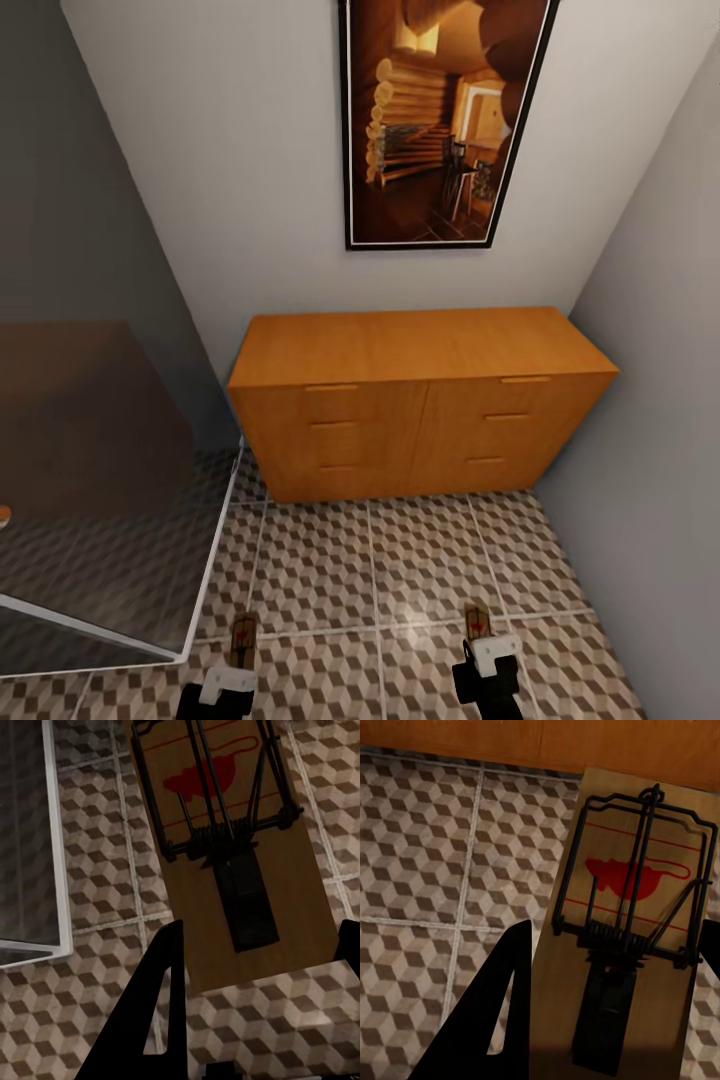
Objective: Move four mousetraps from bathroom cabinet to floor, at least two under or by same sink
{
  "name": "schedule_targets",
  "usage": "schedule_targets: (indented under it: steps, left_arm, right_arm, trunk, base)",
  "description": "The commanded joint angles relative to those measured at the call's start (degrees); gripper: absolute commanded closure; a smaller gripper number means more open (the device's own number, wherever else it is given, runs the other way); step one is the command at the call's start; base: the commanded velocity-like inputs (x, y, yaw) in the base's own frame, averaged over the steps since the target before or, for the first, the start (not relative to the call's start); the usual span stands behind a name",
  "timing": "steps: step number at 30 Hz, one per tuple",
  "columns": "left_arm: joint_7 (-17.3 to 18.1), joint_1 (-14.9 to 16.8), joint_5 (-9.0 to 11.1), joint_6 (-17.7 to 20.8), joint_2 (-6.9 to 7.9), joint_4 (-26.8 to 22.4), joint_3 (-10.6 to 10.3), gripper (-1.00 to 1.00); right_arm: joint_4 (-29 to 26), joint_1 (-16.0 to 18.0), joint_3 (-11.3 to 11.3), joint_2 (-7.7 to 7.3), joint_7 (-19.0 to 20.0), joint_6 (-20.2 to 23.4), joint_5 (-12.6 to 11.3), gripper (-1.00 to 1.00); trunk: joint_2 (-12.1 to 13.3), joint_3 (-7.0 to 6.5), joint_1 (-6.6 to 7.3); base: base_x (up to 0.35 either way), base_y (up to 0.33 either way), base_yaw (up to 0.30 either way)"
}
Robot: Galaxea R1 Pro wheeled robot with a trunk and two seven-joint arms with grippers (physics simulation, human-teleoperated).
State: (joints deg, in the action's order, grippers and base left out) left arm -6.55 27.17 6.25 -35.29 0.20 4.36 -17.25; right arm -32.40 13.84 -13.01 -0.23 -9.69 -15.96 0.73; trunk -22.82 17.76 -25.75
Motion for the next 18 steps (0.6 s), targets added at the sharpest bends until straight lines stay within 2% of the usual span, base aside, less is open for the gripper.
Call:
schedule_targets:
  steps: [1, 18]
  left_arm:
    - [-0.13, 0.08, 0.48, -0.33, -0.03, 0.21, -0.50, 1.00]
    - [-0.13, 0.08, 0.49, -0.25, -0.08, 0.21, -0.50, 1.00]
  right_arm:
    - [0.04, 0.05, -0.25, -0.03, -0.24, -0.13, -0.02, 1.00]
    - [0.91, 0.05, -0.26, 0.05, -0.24, -0.13, -0.02, 1.00]
  trunk:
    - [-0.10, 0.00, -0.03]
    - [-0.10, -1.54, -0.03]
  base:
    - [0.000, 0.000, 0.000]
    - [0.000, 0.000, 0.000]
